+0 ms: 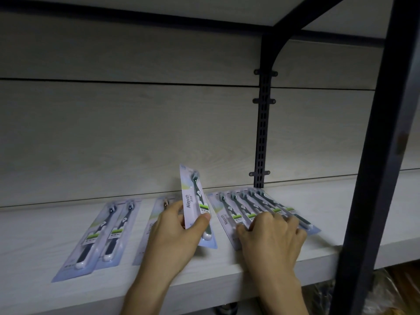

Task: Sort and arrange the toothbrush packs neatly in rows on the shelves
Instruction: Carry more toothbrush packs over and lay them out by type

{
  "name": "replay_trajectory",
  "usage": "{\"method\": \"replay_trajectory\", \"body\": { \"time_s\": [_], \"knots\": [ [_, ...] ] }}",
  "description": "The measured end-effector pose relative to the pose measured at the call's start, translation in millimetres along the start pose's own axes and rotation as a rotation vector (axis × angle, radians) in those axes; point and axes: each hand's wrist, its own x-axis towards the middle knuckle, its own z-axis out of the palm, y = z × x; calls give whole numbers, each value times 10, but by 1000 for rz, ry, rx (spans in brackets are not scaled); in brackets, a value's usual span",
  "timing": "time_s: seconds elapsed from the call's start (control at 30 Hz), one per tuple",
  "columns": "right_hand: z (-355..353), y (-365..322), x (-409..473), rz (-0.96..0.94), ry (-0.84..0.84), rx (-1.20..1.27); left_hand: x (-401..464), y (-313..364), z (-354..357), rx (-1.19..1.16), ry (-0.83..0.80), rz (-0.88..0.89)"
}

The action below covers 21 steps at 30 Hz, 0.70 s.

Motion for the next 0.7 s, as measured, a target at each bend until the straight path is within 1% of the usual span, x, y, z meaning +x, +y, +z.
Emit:
{"method": "replay_trajectory", "body": {
  "time_s": [0.17,0.27,0.43,0.6,0.7],
  "knots": [
    [17,4,35,-30,-14,-7,16,0,91,150,11,56],
    [24,48,60,-36,-17,27,43,6,161,191,-13,59],
    [-82,208,154,-47,66,87,94,39,301,316,21,89],
    [-154,328,215,-65,75,129,170,48,443,443,54,75],
    [-171,367,225,-100,70,154,191,23,526,515,34,41]
  ]
}}
